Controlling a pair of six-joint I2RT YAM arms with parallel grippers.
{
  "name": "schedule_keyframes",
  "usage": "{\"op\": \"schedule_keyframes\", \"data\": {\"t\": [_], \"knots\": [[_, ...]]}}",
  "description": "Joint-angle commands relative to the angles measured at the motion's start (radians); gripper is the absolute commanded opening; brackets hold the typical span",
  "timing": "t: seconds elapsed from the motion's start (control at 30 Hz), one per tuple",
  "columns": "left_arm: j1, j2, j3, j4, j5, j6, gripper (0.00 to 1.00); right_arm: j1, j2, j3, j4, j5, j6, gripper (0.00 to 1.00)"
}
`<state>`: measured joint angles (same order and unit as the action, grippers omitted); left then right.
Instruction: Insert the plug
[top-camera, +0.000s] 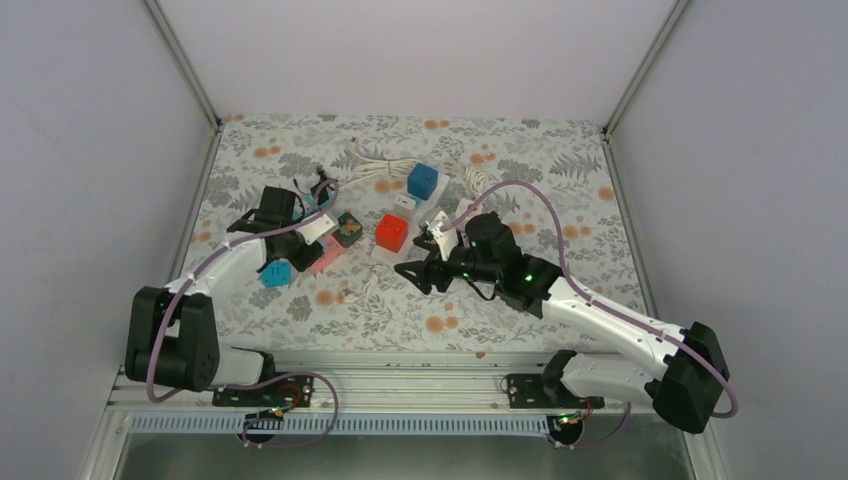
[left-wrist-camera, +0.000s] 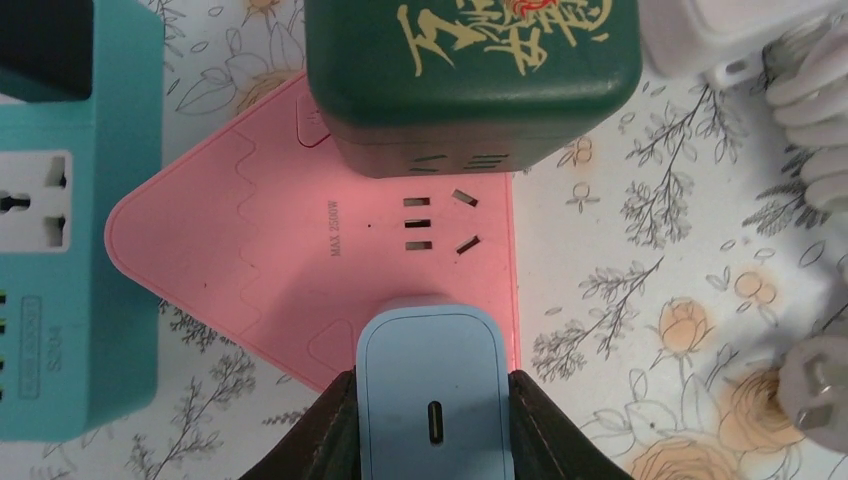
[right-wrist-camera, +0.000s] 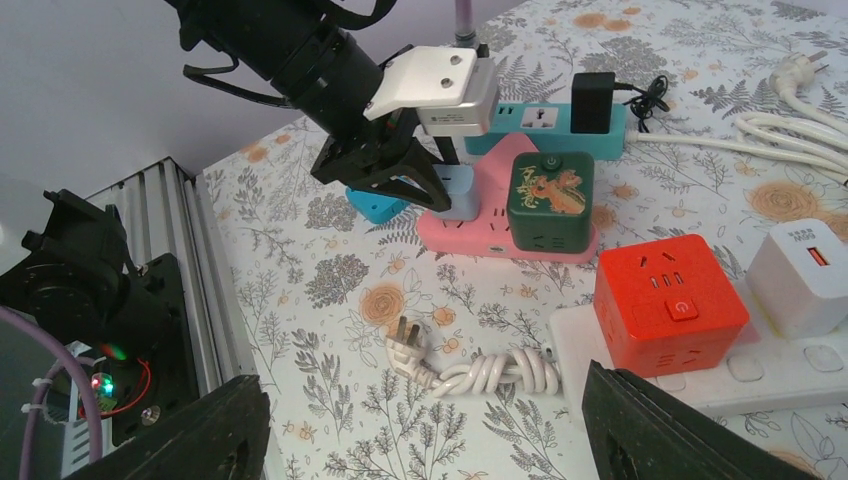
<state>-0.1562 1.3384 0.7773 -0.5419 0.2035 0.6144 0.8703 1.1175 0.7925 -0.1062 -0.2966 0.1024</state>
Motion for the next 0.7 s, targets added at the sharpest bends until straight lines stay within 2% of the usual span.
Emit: {"op": "schedule_keyframes", "data": {"t": [0.0, 0.13, 0.3, 0.47, 0.67], "knots": [[-0.003, 0.051, 0.057, -0.013, 0.065, -0.068, 0.02, 0.01, 0.002, 0.013, 0.011, 0.02, -0.001, 0.81], [-0.003, 0.064, 0.051, 0.032, -0.022, -0.111, 0.03, 0.01, 0.003, 0.014, 0.013, 0.025, 0.0, 0.81], [-0.012, 0.067, -0.018, 0.055, -0.09, -0.095, 0.03, 0.01, 0.004, 0.011, 0.013, 0.033, -0.003, 0.81], [-0.029, 0.131, -0.038, 0.03, -0.185, -0.092, 0.03, 0.01, 0.009, 0.009, 0.023, 0.031, -0.003, 0.81], [-0.03, 0.157, -0.056, 0.05, -0.177, -0.085, 0.03, 0.01, 0.002, 0.011, 0.022, 0.049, 0.001, 0.8]]}}
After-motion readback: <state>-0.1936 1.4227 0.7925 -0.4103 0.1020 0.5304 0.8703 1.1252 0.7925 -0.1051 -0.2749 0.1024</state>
